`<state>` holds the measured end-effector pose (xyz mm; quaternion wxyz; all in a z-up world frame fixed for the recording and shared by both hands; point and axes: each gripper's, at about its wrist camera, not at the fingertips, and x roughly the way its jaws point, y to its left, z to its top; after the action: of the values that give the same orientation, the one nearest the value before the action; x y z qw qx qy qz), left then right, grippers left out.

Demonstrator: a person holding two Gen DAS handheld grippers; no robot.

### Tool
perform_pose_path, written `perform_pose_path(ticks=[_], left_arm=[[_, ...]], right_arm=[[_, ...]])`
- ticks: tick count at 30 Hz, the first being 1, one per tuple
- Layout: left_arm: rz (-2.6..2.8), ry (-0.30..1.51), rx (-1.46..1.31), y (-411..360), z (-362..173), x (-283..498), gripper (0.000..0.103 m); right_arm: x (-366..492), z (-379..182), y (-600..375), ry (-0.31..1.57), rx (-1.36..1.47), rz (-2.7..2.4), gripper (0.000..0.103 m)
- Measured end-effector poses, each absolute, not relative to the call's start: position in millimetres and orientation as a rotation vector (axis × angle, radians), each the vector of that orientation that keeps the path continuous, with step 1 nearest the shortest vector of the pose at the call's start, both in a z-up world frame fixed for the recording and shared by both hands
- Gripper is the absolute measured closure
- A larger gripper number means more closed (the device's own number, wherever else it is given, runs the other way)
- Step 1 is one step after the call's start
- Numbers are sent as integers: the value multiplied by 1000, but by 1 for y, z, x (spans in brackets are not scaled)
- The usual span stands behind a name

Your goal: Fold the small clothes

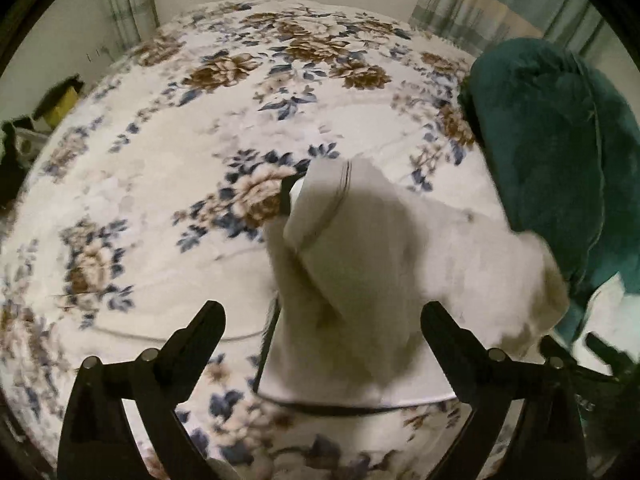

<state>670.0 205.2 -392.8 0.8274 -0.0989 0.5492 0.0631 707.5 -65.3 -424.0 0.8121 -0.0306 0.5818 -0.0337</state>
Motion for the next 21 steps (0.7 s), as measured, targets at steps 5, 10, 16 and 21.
perform_pose_path(ticks=[5,10,16,21], left_arm=[[175,1148,-96,182,-366,630,3],[173,1107,-57,165,-320,587,3],[168,1032,-45,135,-252,525,3],[149,976,-21,112,-202,479,3]], right_arm=[[661,-376,-68,1199,-93,-95,0],[616,-312,-80,1098,-93,-130,0],[542,-224,-93,989,-98,-137,0],[483,-162,-107,916,-68,-126,0]])
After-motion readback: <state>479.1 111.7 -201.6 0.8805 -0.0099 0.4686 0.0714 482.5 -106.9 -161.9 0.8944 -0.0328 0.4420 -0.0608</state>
